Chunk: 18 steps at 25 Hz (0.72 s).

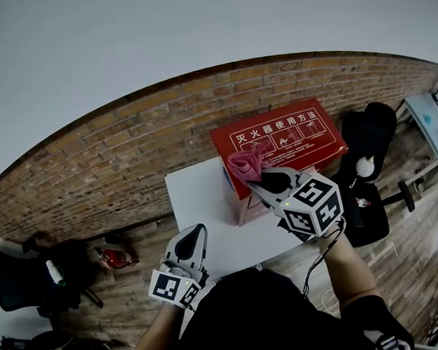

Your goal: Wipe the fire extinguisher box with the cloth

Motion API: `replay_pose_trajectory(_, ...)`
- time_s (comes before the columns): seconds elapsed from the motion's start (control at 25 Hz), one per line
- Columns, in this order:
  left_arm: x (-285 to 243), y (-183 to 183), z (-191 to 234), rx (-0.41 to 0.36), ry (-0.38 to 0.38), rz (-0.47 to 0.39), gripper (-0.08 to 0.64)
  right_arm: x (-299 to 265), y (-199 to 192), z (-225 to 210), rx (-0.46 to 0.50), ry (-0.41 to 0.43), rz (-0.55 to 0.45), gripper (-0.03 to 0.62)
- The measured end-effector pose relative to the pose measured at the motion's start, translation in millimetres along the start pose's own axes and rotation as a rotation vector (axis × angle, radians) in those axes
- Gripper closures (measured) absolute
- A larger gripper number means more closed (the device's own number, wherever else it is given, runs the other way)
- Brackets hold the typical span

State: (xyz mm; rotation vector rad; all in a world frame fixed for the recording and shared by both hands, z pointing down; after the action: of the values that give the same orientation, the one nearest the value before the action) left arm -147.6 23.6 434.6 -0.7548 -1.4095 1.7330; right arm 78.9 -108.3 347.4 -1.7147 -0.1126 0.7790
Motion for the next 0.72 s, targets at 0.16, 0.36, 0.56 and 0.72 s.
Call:
replay_pose_trajectory(0.16,1,1,1,0.003,0.005,0.005,0.526,-5,2,7,-0.001,0.024,-0.004,0.518)
replay_pose_trajectory(0.36,2,2,1,0.001,0.008,0.008,0.526,-10,4,15,-0.004,0.051,-0.010,0.518)
replay_pose_trajectory(0.56,4,4,2,0.003,0.015,-0.007,0.526,-13,5,21,-0.005,0.071,-0.019,0.518)
replay_pose_trajectory(0.72,7,2,3,0.002,0.015,0.009,0.526,-16,5,26,-0.009,0.094,-0.034,0.518)
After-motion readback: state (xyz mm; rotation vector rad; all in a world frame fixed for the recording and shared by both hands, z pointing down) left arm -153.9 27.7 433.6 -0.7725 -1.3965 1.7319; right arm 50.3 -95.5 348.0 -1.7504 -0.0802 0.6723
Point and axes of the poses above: the fingertips, and each gripper's own axes: x backward along the fingers, z to its left, y out of its top, the point moved 9 cm from there along x, backward along the fingers, and after that the axes turned 1 degree about x, right-handed, at the moved point
